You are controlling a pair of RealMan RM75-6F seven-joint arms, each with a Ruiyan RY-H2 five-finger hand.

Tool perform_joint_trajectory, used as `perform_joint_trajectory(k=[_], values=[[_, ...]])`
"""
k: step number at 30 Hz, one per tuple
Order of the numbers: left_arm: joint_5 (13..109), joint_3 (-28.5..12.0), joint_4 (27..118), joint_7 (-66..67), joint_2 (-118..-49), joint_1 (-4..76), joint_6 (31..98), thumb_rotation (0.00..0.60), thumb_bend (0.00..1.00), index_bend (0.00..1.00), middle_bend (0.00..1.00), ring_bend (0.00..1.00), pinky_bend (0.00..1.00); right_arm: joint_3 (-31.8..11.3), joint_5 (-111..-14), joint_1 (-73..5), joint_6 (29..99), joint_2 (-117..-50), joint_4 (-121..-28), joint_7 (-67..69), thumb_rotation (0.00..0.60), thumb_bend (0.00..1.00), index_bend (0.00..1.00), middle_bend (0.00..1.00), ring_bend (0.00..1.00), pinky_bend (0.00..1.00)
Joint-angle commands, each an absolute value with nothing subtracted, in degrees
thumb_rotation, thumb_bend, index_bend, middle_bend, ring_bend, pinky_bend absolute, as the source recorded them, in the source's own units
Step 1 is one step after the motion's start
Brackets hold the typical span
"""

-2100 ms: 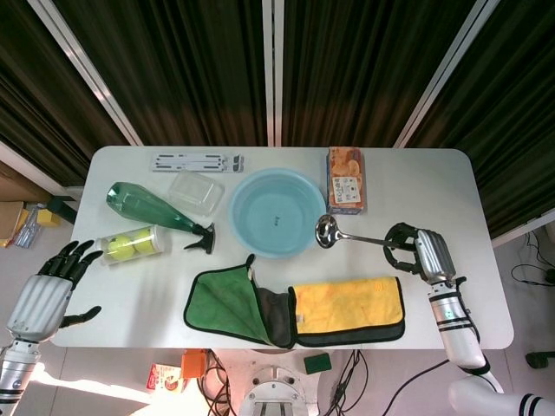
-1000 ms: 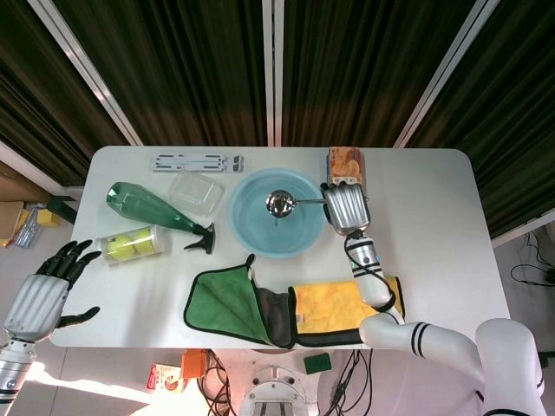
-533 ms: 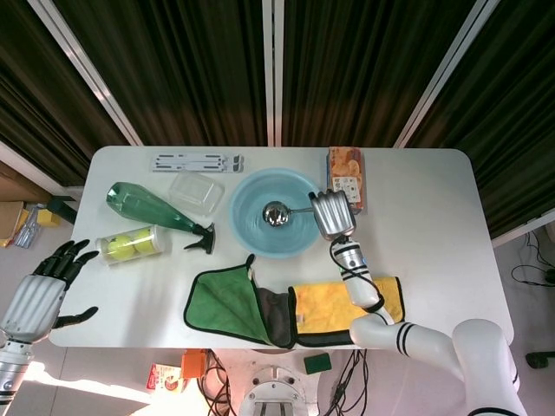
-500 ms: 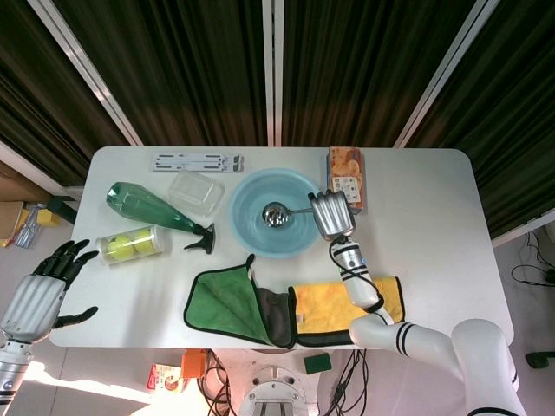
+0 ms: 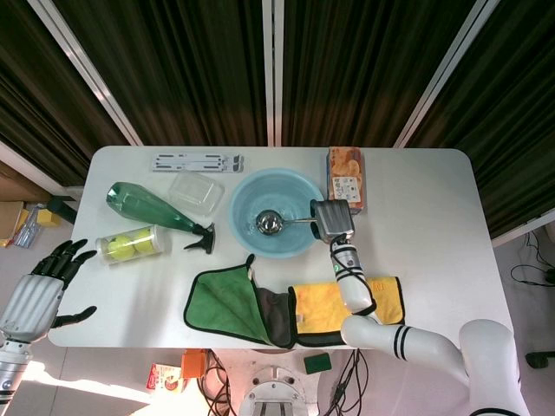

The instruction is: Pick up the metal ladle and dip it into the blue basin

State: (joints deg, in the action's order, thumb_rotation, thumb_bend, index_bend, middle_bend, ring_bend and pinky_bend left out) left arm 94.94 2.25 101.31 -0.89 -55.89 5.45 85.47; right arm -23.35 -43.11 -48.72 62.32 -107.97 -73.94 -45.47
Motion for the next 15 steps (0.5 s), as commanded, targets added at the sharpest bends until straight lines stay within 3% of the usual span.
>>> perform_joint_trajectory(k=[1, 15], values=[[94.79, 2.20, 101.26, -1.04, -55.85, 5.47, 85.40, 0.600, 0.03, 0.17, 0.05, 0.03, 0.23, -27.39, -31.39, -49.50, 61.51, -104.68, -81.84, -50.82, 0.600, 0.67, 1.00, 0.62, 0.61, 0.93], [94.53, 2.22, 101.21, -1.23, -55.91, 5.80, 84.61, 0.600, 0.03, 0.17, 0.05, 0.03, 0.23, -28.03, -23.66, -52.45, 65.79, -99.78, -89.61, -51.49, 0.600, 0.68, 1.00, 0.62, 0.61, 0.93]])
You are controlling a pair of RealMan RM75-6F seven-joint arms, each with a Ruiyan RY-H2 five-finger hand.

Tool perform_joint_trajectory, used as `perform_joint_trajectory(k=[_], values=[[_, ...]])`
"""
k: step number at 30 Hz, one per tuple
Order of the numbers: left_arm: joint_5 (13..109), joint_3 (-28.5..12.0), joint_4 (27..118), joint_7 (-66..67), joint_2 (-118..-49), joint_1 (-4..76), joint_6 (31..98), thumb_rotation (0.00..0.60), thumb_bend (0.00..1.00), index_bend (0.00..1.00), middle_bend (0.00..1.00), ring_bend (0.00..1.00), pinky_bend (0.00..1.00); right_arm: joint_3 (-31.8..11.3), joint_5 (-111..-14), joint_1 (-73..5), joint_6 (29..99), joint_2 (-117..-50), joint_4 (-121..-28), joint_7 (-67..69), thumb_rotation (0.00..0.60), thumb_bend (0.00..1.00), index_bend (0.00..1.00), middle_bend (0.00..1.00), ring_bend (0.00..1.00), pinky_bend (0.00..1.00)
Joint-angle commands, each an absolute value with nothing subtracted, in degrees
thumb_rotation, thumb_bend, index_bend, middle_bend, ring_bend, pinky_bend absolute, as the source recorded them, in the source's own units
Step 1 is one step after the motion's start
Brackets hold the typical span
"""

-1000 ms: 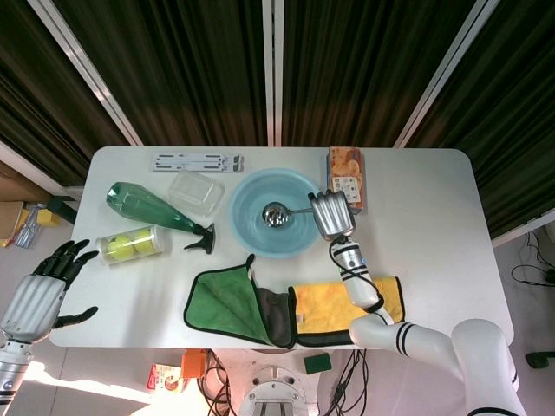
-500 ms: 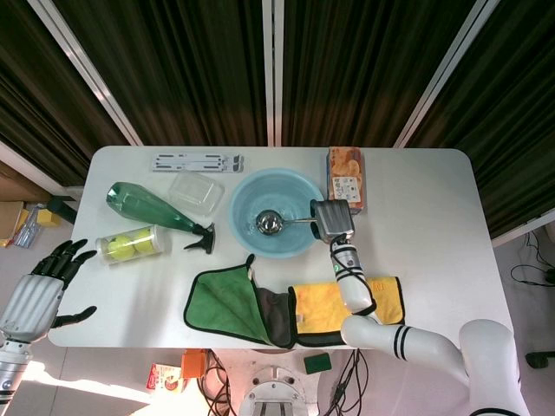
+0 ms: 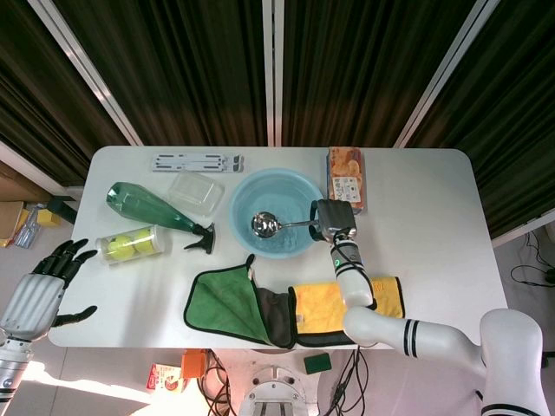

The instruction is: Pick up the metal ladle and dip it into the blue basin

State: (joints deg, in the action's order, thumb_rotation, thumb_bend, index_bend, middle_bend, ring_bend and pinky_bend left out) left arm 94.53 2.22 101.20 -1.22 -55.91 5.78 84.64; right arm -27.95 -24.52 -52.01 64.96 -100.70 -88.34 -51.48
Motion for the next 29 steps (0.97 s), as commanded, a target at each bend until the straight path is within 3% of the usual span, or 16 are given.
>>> perform_joint_trajectory(k=[1, 19, 29], values=[[94.55, 2.23, 101.23, -1.21, -55.91, 5.82, 84.59, 0.600, 0.03, 0.17, 0.05, 0.03, 0.23, -28.04, -23.38, -52.58, 66.11, -99.37, -90.27, -51.53, 0.600, 0.68, 1.00, 0.62, 0.61, 0.93], [94.38, 2.44, 101.29, -0.84, -56.17, 6.39, 83.27, 0.600, 0.03, 0.17, 0.05, 0.03, 0.23, -31.15, -14.31, -55.48, 75.49, -88.26, -106.61, -54.73, 0.600, 0.70, 1.00, 0.61, 0.61, 0.93], [94.03, 2.44, 101.33, -0.48, -56.38, 6.73, 82.55, 0.600, 0.03, 0.17, 0.05, 0.03, 0.23, -30.85, -10.72, -56.88, 76.59, -84.52, -109.42, -54.30, 0.600, 0.70, 1.00, 0.60, 0.61, 0.93]])
